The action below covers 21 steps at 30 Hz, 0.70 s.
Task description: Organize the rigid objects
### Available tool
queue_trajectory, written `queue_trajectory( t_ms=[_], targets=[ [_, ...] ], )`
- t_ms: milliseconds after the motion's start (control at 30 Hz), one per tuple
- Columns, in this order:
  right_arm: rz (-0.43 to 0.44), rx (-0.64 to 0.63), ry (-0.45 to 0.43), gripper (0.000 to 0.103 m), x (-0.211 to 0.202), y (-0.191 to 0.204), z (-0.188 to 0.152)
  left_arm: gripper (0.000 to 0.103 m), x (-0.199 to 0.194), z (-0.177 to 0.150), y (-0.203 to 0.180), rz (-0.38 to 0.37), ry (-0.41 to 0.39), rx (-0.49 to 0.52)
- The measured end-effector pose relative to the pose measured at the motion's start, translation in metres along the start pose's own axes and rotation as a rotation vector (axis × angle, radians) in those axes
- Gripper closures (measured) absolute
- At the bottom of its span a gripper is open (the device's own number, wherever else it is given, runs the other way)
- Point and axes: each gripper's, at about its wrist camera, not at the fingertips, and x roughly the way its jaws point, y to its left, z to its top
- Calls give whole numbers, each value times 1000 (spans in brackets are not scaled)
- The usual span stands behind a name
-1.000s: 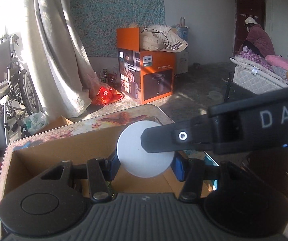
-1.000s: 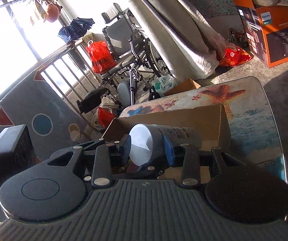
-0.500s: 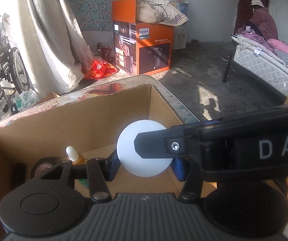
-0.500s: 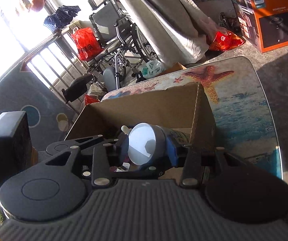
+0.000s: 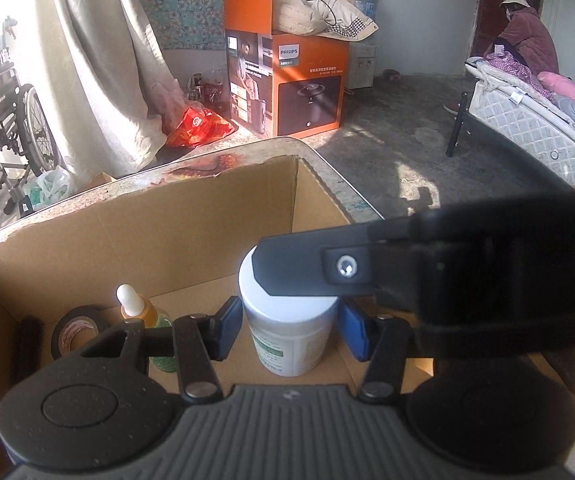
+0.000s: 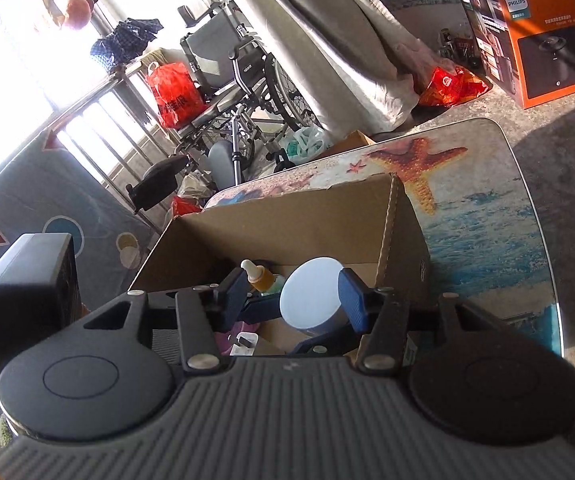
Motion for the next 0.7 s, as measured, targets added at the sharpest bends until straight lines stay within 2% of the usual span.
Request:
queue_trajectory(
  t_ms=[133,200,300,533,700],
  targets=[
    [-3,5,-13,52,-6,1,-1,43,-4,1,0,7,-12,-3],
    [0,8,-26,52,-11,2,-1,35,-10,1,1,12,-31,-10],
    [5,18,-59,51,-25,6,-2,29,-25,1,-1,13,-61,-15],
    [24,29,-164,40,-74,33,-19,18,-83,-5,-3,10,-141,-11],
    [42,12,-220,30,-110,59,-39,7,-137,-22,0,42,-199,-20]
  ],
)
